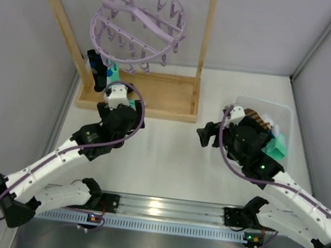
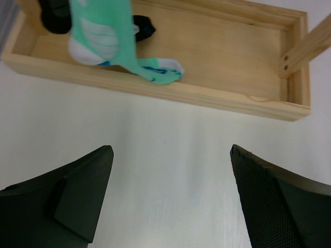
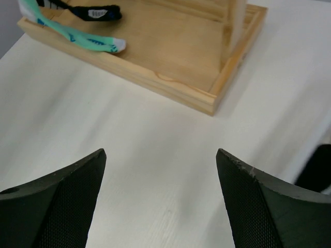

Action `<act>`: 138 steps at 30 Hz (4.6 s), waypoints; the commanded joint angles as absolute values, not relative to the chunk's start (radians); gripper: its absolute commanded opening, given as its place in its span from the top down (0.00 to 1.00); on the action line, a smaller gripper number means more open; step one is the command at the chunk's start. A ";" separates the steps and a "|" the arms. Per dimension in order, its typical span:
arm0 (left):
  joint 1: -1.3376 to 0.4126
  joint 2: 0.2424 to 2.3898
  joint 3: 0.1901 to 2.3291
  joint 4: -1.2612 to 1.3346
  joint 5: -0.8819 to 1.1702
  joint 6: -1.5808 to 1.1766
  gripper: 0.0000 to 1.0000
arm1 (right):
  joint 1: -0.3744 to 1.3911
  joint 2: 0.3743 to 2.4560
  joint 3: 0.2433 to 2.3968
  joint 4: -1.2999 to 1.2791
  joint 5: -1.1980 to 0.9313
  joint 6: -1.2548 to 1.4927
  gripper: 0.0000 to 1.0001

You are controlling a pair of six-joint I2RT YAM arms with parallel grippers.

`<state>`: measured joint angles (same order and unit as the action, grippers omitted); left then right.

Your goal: Remove the socks clipped to the hanger

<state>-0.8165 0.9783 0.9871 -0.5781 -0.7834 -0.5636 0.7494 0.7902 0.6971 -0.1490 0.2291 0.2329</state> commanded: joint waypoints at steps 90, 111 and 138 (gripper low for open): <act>-0.615 1.333 1.716 -0.790 -0.770 -0.560 0.06 | 1.184 1.670 1.000 0.607 0.233 -0.043 1.00; -0.615 1.488 1.782 -0.775 -0.940 -0.453 0.50 | 1.224 1.703 1.026 0.598 0.247 -0.069 1.00; -0.615 1.229 1.520 -0.736 -0.604 -0.499 0.02 | 1.056 1.053 0.814 -0.041 0.529 0.172 1.00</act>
